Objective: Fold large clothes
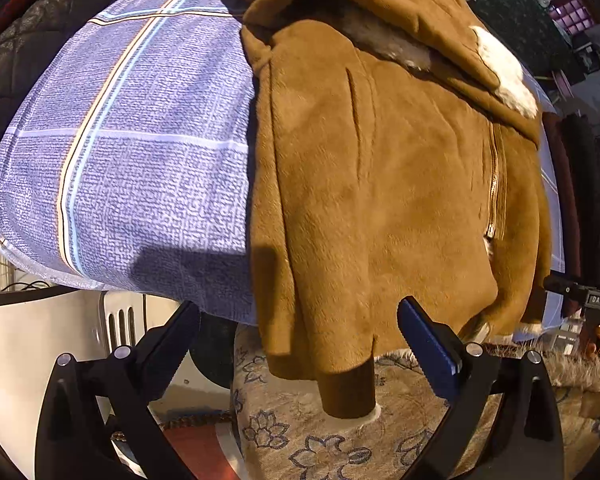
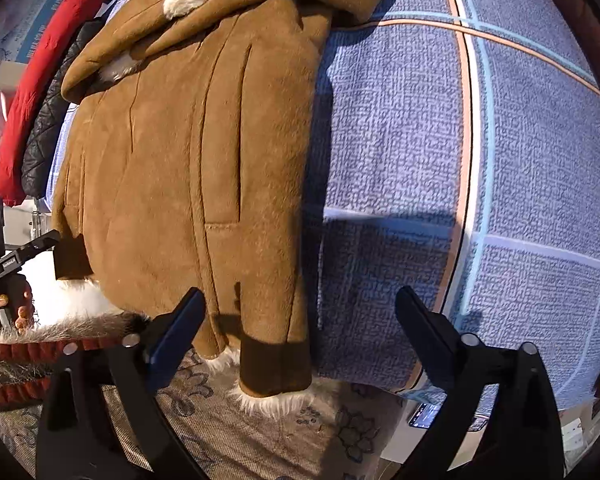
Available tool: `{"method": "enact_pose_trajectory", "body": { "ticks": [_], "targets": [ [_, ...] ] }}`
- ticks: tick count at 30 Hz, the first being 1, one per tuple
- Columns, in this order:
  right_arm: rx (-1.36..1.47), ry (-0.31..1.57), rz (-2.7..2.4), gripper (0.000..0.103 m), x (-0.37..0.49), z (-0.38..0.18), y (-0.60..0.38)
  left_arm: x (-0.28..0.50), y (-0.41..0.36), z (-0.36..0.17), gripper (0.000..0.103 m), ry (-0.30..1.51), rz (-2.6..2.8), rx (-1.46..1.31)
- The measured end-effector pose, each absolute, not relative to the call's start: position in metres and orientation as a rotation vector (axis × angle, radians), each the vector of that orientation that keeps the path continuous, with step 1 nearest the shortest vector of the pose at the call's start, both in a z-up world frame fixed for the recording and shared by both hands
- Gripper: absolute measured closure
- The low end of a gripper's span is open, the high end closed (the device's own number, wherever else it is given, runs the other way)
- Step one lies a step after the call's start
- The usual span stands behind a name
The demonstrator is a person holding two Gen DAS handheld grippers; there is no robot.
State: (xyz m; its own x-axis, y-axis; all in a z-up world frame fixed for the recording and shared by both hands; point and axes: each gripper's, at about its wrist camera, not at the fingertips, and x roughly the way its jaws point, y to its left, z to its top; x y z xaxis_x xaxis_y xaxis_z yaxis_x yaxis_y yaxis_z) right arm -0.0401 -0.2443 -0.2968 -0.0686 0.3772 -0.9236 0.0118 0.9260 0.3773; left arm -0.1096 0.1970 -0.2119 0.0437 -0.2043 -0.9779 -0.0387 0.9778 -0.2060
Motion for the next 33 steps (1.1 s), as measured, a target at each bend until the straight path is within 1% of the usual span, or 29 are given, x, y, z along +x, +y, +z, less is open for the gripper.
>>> {"method": "enact_pose_trajectory", "body": {
  "ticks": [5,7,8,9,10,11,12,13,14,15,16,18,20,23,28,33],
  "targets": [
    [0.338,1.664,0.325,0.021,-0.051,-0.309,-0.234,-0.122,0.189,-0.242,0.007,1.579,-0.107,-0.134],
    [0.370,1.691,0.348,0.027,-0.057,-0.316,-0.232,-0.128,0.188,-0.252,0.012,1.600,-0.099,-0.139],
    [0.374,1.704,0.359,0.028,-0.059,-0.319,-0.229,-0.129,0.188,-0.254,0.017,1.597,-0.100,-0.145],
    [0.363,1.713,0.368,0.032,-0.061,-0.321,-0.226,-0.130,0.187,-0.254,0.024,1.592,-0.107,-0.155],
    [0.348,1.716,0.375,0.038,-0.063,-0.322,-0.223,-0.130,0.186,-0.255,0.030,1.591,-0.122,-0.168],
    [0.339,1.717,0.383,0.043,-0.063,-0.322,-0.221,-0.130,0.182,-0.255,0.043,1.593,-0.143,-0.177],
    [0.349,1.721,0.398,0.057,-0.062,-0.322,-0.219,-0.129,0.178,-0.255,0.049,1.596,-0.155,-0.165],
    [0.364,1.727,0.410,0.072,-0.062,-0.322,-0.218,-0.128,0.176,-0.253,0.052,1.597,-0.160,-0.144],
    [0.366,1.726,0.411,0.073,-0.062,-0.322,-0.217,-0.128,0.173,-0.252,0.058,1.598,-0.170,-0.130],
    [0.363,1.723,0.416,0.075,-0.062,-0.321,-0.215,-0.128,0.172,-0.250,0.063,1.595,-0.179,-0.119],
    [0.364,1.719,0.422,0.078,-0.062,-0.319,-0.215,-0.129,0.172,-0.247,0.067,1.591,-0.184,-0.117],
    [0.391,1.703,0.436,0.081,-0.064,-0.312,-0.223,-0.130,0.175,-0.239,0.082,1.578,-0.197,-0.139],
    [0.437,1.676,0.457,0.083,-0.063,-0.301,-0.225,-0.129,0.178,-0.230,0.088,1.567,-0.210,-0.174],
    [0.503,1.631,0.501,0.085,-0.057,-0.281,-0.224,-0.125,0.180,-0.211,0.090,1.544,-0.236,-0.210],
    [0.577,1.531,0.567,0.085,-0.034,-0.242,-0.220,-0.110,0.176,-0.175,0.090,1.474,-0.277,-0.244],
    [0.622,1.411,0.609,0.085,0.005,-0.209,-0.209,-0.081,0.177,-0.136,0.091,1.346,-0.266,-0.276]
  ]
}}
